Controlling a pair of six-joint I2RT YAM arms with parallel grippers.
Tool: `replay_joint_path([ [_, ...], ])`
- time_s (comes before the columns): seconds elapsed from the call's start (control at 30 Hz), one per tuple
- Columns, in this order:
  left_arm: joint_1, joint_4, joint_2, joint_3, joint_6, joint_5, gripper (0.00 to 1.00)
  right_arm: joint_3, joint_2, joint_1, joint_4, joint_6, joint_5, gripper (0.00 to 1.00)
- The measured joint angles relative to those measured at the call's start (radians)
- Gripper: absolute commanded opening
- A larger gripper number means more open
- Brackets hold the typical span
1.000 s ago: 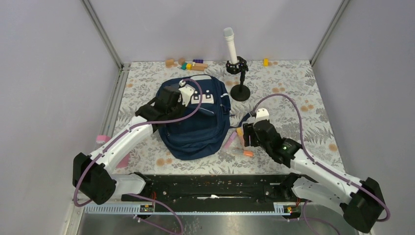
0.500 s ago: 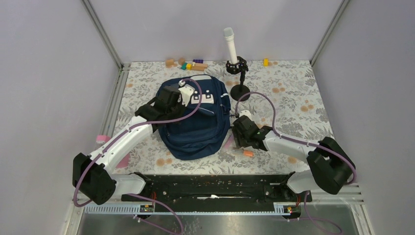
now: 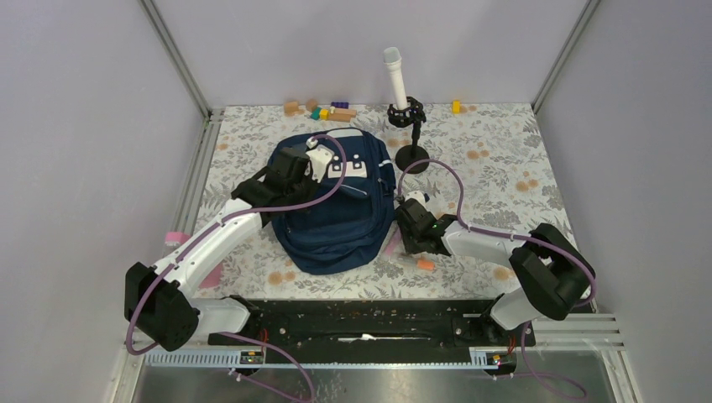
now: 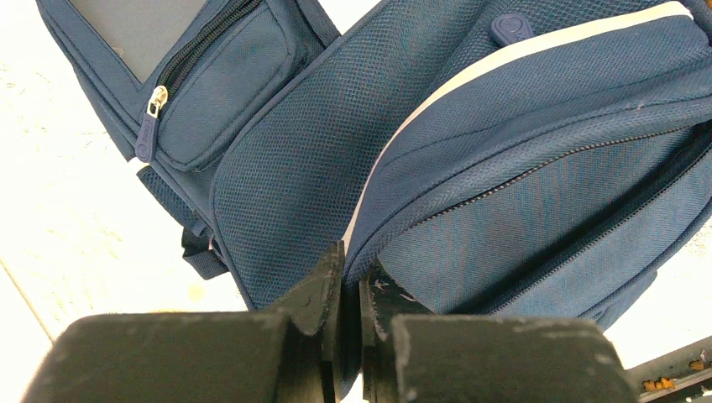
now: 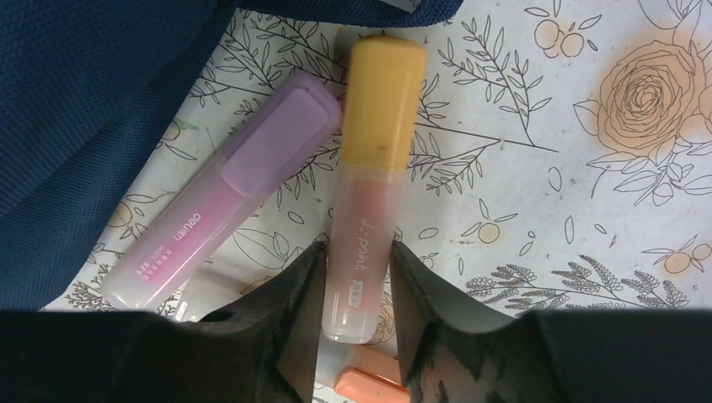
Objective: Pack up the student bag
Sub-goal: Pick up the stationery from the center of the board.
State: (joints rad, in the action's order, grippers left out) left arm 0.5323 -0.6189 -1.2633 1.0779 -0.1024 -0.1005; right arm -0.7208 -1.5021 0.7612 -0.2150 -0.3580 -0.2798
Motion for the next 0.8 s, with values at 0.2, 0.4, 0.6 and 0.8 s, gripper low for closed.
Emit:
replay_joint_path([
  [0.2,-0.001,0.0,0.0,0.0,0.003,0.001,0.0,0.0,-0.002,0.0,0.002,-0.016,-0.028,0.01],
  [0.4,-0.004,-0.002,0.0,0.0,0.007,0.011,0.0,-0.005,0.052,0.0,-0.046,-0.016,-0.06,0.0],
  [0.6,-0.01,-0.003,0.0,0.0,0.011,0.022,0.0,-0.021,0.24,0.011,-0.086,-0.013,-0.002,0.0],
  [0.8,-0.011,-0.008,0.005,0.0,0.01,0.035,0.0,-0.023,0.358,0.138,-0.06,0.13,0.154,0.0],
])
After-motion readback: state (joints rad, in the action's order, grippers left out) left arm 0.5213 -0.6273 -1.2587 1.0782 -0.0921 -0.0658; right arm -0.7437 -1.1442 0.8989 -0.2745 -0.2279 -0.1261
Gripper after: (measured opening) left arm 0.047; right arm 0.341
